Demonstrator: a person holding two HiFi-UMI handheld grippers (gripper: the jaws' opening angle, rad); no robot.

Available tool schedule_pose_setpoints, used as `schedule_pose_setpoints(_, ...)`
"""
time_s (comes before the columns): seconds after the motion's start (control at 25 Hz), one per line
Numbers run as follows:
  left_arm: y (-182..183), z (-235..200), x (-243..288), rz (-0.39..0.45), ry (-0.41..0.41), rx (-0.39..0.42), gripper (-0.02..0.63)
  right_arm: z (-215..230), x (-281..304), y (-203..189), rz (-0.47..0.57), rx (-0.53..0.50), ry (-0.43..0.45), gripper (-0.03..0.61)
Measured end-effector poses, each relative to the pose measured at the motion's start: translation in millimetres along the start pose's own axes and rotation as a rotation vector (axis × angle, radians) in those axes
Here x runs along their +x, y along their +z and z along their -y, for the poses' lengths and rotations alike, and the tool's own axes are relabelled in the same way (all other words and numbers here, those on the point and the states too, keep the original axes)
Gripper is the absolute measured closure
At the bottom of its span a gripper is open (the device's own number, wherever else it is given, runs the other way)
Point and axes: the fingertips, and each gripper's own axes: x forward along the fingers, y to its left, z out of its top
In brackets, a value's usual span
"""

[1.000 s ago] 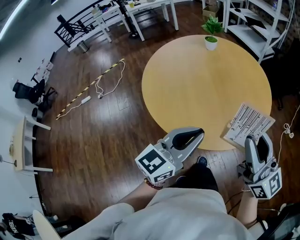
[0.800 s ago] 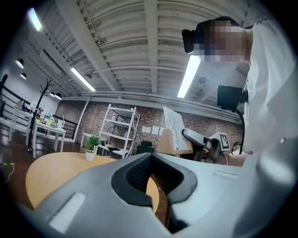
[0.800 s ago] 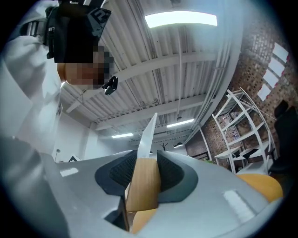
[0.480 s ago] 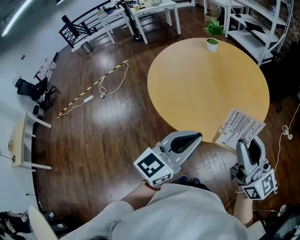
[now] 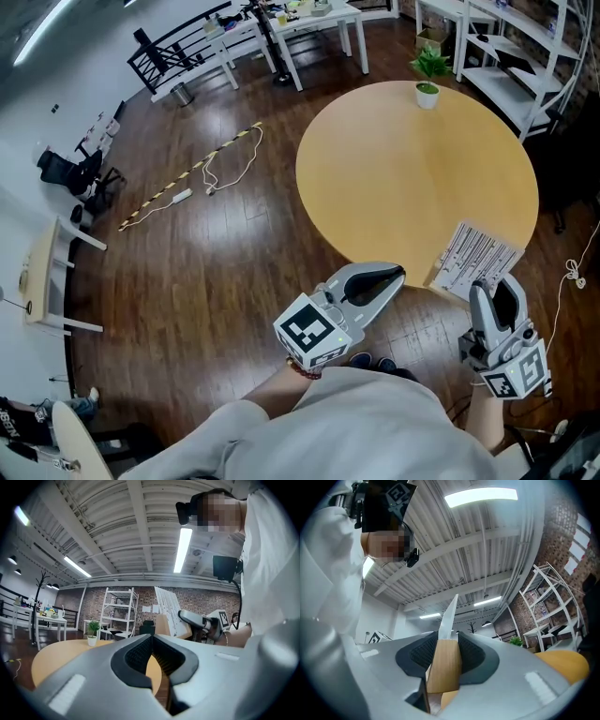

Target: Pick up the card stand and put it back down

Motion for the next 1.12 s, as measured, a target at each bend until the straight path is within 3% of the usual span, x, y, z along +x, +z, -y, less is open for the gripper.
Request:
schedule_pose_setpoints(0.68, -40.1, -14.0, -5.9, -0.029, 0.096, -0.095, 0.618, 41.3, -14.0, -45.8, -0.049, 0.06, -0.024, 0.442)
schedule_pose_setpoints(0.96, -57.4, -112.2, 49.0, -0.031, 0.127, -0.155, 0.618, 146.9, 55.1, -79.3, -0.04, 0.119, -0.064, 0.442)
schedule_pose_setpoints(1.12, -41.4, -181.1, 59.5, -0.043, 0.113, -0.14, 0.618, 188.3, 117.9, -95.5, -0.027, 0.149, -0.086, 0.442)
